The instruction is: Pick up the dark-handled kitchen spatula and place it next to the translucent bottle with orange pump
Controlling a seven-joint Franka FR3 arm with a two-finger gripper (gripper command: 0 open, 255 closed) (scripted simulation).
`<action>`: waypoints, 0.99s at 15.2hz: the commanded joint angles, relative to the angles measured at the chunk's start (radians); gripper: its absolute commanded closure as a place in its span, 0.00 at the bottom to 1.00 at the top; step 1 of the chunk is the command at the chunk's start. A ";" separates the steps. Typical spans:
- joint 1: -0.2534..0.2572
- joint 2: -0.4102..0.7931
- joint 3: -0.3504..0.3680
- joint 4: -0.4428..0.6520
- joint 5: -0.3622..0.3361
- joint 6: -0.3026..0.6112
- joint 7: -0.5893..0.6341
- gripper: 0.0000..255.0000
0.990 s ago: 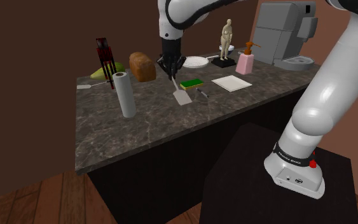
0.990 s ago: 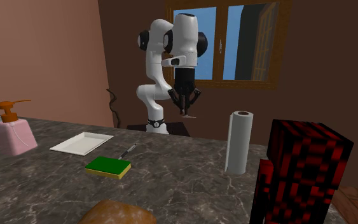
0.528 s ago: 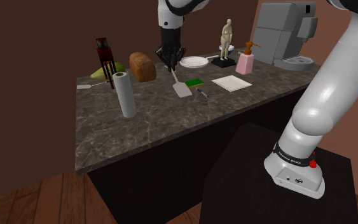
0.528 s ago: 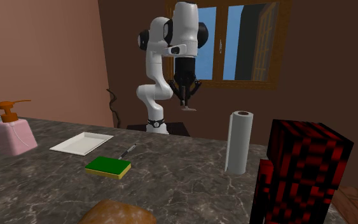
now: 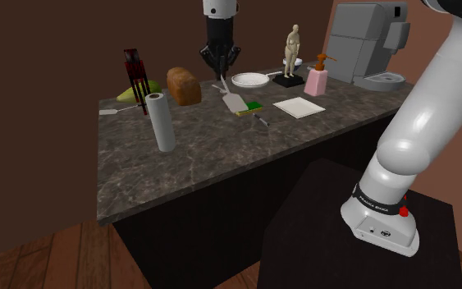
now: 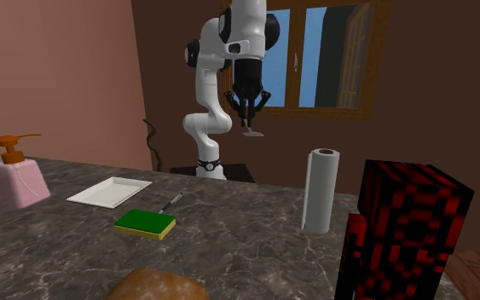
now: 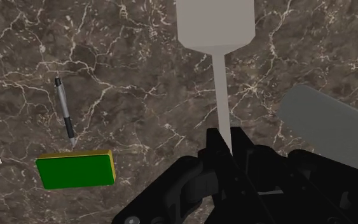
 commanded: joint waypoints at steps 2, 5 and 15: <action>0.000 0.005 0.000 0.045 -0.002 -0.041 0.000 1.00; 0.000 0.013 0.001 0.094 -0.004 -0.083 0.001 1.00; -0.061 -0.155 -0.104 -0.052 0.031 -0.097 -0.172 1.00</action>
